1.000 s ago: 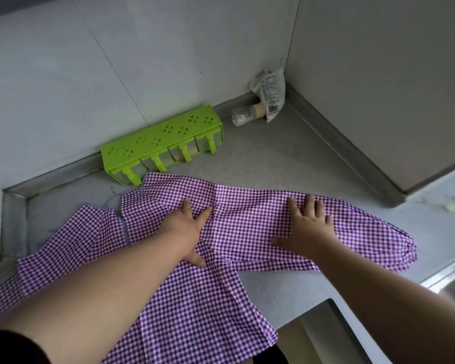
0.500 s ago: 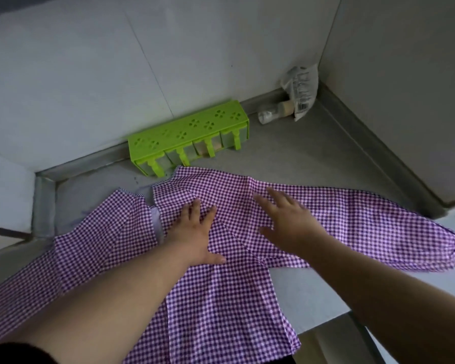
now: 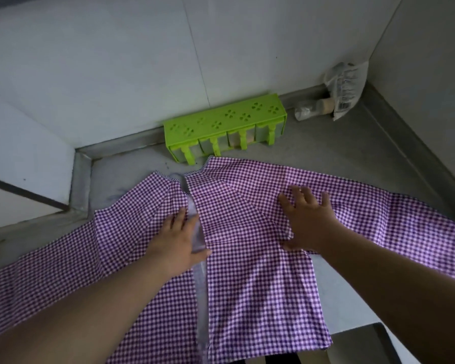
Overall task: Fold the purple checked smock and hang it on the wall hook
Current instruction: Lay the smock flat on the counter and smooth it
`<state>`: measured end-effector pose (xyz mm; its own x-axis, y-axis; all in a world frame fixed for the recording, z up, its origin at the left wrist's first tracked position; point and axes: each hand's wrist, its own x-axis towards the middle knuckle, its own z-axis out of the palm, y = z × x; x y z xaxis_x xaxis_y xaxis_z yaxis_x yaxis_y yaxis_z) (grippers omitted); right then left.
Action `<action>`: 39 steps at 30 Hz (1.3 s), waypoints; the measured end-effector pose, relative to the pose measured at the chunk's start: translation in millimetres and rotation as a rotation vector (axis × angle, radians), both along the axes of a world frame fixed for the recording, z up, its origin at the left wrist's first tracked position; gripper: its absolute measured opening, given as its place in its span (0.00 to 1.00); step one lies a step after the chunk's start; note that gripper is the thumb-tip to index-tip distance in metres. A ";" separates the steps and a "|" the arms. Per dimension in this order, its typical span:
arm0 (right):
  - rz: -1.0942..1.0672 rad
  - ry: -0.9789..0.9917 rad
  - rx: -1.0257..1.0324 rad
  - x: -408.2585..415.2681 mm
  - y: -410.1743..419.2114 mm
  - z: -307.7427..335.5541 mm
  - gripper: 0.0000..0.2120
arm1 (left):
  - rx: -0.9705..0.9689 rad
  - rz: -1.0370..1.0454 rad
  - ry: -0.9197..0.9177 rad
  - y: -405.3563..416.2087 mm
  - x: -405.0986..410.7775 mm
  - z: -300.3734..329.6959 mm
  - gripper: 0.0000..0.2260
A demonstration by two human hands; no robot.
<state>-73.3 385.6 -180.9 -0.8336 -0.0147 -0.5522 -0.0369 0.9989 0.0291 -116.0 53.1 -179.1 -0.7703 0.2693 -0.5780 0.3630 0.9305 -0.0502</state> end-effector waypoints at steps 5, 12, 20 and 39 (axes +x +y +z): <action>0.397 0.171 -0.315 21.1 -63.0 5.2 0.39 | 0.011 0.037 -0.111 5.6 -4.1 -1.2 0.49; 0.870 0.298 -0.476 54.7 -135.7 -14.2 0.20 | 0.053 -0.052 -0.110 -11.3 -18.1 8.6 0.47; 0.735 0.136 -0.498 56.7 -167.2 -24.7 0.09 | -0.079 -0.052 -0.123 -17.8 -16.4 3.5 0.55; 0.353 0.021 -0.184 -7.9 -165.9 4.1 0.38 | 0.133 0.158 0.004 -97.6 -19.0 8.6 0.36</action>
<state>-81.3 219.7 -176.8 -0.7708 -0.3994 -0.4963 -0.3801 0.9135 -0.1448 -135.1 -44.5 -170.6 -0.8116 0.2185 -0.5419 0.2117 0.9744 0.0757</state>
